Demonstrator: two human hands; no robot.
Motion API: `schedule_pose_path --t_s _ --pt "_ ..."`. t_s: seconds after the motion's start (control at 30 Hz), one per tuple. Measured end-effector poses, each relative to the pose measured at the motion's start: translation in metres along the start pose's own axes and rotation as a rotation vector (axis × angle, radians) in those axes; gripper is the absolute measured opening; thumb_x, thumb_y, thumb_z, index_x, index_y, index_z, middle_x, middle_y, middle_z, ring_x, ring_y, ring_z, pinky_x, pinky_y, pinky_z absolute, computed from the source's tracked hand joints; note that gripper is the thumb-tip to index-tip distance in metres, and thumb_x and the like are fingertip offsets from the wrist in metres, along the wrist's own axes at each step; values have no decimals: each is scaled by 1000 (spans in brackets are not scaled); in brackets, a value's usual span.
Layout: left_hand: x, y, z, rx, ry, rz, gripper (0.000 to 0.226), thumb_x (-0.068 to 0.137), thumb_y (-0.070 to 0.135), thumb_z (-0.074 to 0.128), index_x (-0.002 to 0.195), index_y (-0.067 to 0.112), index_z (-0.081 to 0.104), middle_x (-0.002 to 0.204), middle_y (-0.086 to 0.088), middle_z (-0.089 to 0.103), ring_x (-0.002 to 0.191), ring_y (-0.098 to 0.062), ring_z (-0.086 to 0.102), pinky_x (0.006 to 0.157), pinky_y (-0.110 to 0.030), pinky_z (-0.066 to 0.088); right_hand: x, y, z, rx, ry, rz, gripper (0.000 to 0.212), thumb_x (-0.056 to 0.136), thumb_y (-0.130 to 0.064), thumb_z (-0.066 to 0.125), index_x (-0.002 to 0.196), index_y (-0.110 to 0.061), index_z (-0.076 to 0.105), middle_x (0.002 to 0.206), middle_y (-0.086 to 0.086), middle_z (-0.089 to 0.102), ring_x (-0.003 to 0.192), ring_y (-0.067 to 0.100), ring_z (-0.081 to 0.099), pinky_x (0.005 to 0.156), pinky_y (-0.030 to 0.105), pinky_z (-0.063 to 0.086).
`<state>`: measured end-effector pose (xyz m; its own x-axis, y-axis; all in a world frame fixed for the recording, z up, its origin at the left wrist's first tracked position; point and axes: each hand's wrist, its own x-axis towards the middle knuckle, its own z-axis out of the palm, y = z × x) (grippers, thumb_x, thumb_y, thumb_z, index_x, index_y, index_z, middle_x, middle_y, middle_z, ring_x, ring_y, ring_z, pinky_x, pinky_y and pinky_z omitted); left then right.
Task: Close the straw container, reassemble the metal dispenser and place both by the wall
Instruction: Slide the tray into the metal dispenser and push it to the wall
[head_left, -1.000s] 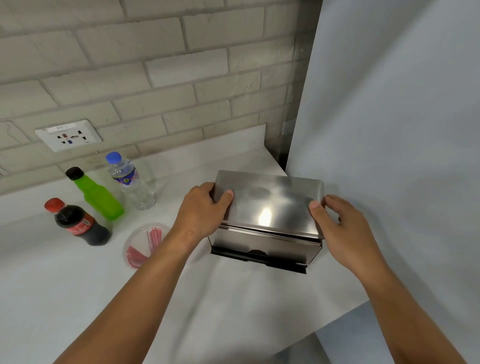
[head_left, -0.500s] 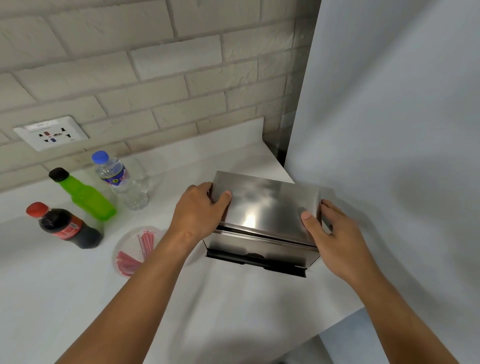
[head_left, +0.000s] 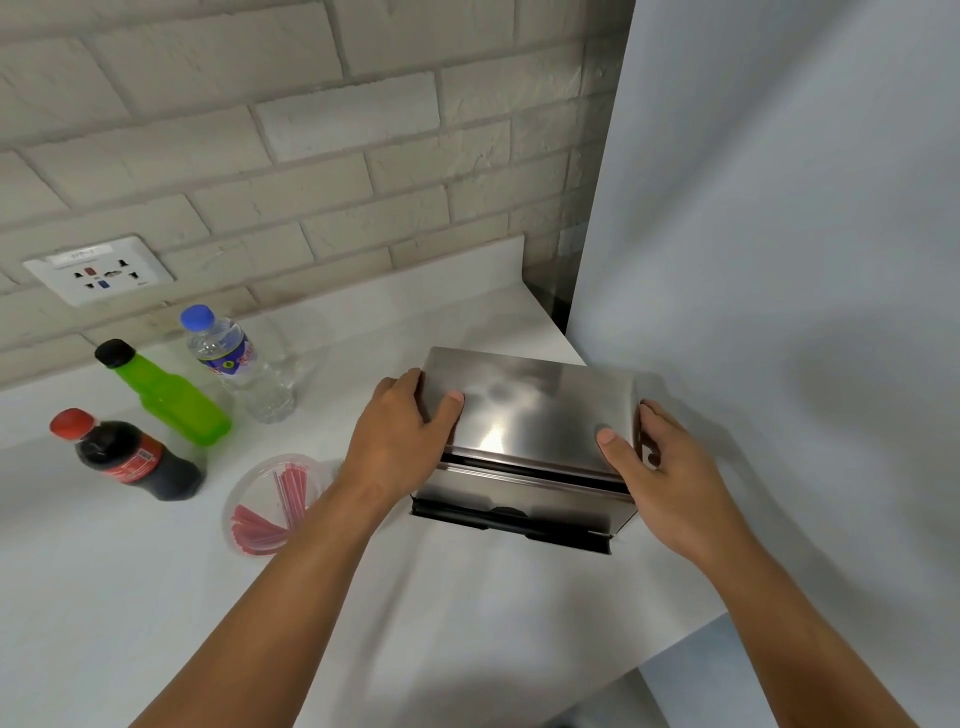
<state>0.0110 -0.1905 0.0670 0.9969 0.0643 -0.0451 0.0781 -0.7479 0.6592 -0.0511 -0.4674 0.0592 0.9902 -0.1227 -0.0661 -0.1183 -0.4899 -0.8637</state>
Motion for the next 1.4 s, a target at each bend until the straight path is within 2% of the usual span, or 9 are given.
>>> schedule_pose_path --t_s 0.1,0.23,0.37,0.43,0.53,0.8,0.93,1.2,1.4 --pt "-12 -9 3 -67 29 73 67 100 48 60 157 18 40 138 0 55 126 -19 56 104 -30 45 -3 5 2 -2 21 -17 31 100 -43 64 128 -30 62 126 -10 67 115 6 65 93 24 53" --pt "-26 -18 6 -152 21 207 64 101 41 62 159 24 40 146 12 55 131 -7 53 113 -34 47 -11 8 4 -53 43 -25 68 94 -54 65 155 -31 44 158 -6 51 143 13 49 117 35 42" --pt "-35 -28 12 -181 -33 185 78 99 49 63 165 32 24 168 11 34 154 -8 31 124 -33 30 -20 11 3 -109 -72 -65 93 79 -73 59 161 -46 27 169 -24 17 146 -24 8 104 -7 12" --pt "-37 -31 13 -154 -40 177 82 98 54 62 166 33 20 172 9 27 157 -9 23 123 -28 24 -24 15 1 -128 -127 -92 96 75 -76 60 159 -57 18 170 -30 6 136 -37 -2 103 -6 10" --pt "-38 -31 14 -159 -37 176 83 97 55 62 165 32 21 172 8 27 157 -9 23 122 -25 23 -30 15 -2 -185 -163 -107 91 74 -76 58 149 -71 6 171 -31 0 132 -39 -5 111 8 14" --pt "-45 -29 13 -102 -51 168 83 98 59 58 166 34 17 174 9 20 159 -8 18 122 -25 20 -33 17 -1 -204 -99 -153 85 84 -63 56 157 -49 17 168 -27 8 133 -40 0 99 -13 9" --pt "-50 -17 13 83 27 275 73 99 62 50 160 28 33 173 -4 22 159 -27 16 124 -39 19 -32 20 -3 -229 -118 -176 85 86 -63 57 158 -51 15 170 -26 6 151 -10 9 115 9 16" --pt "-58 30 38 391 -62 675 72 87 44 78 149 17 53 161 -14 44 152 -47 29 121 -63 23 -24 29 -15 -396 -210 -322 78 98 -43 67 150 -64 14 166 -39 -12 156 -4 4 122 27 20" --pt "-58 37 45 356 -9 700 66 76 25 93 136 12 68 147 -17 61 141 -50 50 113 -66 33 -24 31 -15 -390 -176 -356 69 100 -38 67 153 -52 26 171 -28 1 148 -22 3 115 8 17"
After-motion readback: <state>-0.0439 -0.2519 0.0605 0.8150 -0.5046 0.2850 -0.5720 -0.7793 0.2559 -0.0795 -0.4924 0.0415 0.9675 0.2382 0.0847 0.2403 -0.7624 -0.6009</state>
